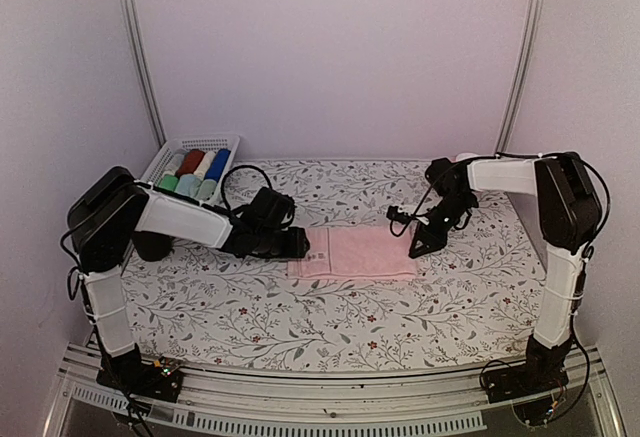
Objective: Roll the towels
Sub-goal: Smooth out the towel at the center of the board.
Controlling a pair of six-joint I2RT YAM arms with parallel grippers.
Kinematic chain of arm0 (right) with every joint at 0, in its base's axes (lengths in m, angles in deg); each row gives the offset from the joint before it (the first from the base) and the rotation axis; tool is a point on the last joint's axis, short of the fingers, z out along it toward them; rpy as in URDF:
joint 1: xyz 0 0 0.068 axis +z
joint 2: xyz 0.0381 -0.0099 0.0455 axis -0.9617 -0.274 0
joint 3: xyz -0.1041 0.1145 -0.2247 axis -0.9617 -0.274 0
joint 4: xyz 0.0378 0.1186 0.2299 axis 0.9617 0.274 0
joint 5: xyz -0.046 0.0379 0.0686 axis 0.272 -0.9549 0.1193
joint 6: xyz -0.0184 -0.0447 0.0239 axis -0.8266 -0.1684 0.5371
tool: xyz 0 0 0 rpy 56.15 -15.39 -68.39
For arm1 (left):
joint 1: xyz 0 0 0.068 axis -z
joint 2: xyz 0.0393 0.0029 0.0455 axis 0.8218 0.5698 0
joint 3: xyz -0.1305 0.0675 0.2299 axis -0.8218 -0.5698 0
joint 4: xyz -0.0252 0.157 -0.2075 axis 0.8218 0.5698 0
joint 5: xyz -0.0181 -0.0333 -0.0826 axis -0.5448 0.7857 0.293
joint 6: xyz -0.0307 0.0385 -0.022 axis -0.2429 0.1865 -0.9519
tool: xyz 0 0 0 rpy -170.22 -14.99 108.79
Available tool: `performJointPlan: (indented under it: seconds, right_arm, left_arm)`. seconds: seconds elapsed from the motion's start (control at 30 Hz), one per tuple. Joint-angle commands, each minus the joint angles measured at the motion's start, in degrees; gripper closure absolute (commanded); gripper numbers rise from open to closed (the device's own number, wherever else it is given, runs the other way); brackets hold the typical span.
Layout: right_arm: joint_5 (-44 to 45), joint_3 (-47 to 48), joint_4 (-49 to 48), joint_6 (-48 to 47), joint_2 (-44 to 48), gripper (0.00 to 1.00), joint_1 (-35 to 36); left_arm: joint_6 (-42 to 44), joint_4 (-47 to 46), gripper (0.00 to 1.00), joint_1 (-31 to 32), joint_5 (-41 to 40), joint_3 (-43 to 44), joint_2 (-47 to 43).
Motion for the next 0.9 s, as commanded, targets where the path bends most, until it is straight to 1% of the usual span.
performJointPlan:
  seconds: [0.0, 0.1, 0.23, 0.37, 0.5, 0.63, 0.77, 0.87]
  right_arm:
    - [-0.16, -1.28, -0.14, -1.31, 2.45, 0.87, -0.05]
    - [-0.15, -1.13, -0.54, -0.72, 1.0, 0.89, 0.46]
    - [0.61, -1.88, -0.95, -0.78, 0.09, 0.91, 1.78]
    - [3.25, -2.8, -1.44, -1.05, -1.2, 0.95, 2.97]
    - [5.69, -3.7, -1.99, -0.94, -2.2, 0.96, 3.41]
    - [10.0, -5.16, -3.3, -0.79, -1.9, 0.96, 3.4]
    - [10.0, -5.62, -2.89, -1.87, -1.29, 0.95, 3.41]
    - [6.88, -4.75, -3.08, -2.11, 0.66, 0.94, 3.44]
  left_arm:
    - [1.04, 1.79, 0.41, -0.63, -2.33, 0.75, -4.04]
    - [1.44, 1.82, 0.36, -0.1, -2.17, 1.22, -5.38]
    - [2.24, 1.8, 0.37, 1.6, -3.13, 2.06, -6.18]
    - [2.97, 1.17, 0.45, 3.52, -2.87, 3.68, -4.34]
    - [3.29, 1.12, 0.57, 4.05, -1.81, 5.84, -0.36]
    - [3.55, 1.53, 0.64, 3.97, -2.77, 6.8, 3.68]
    - [4.15, 2.23, 0.65, 3.46, -4.43, 6.66, 5.46]
    - [4.23, 1.62, 0.64, 2.73, -5.46, 5.9, 5.76]
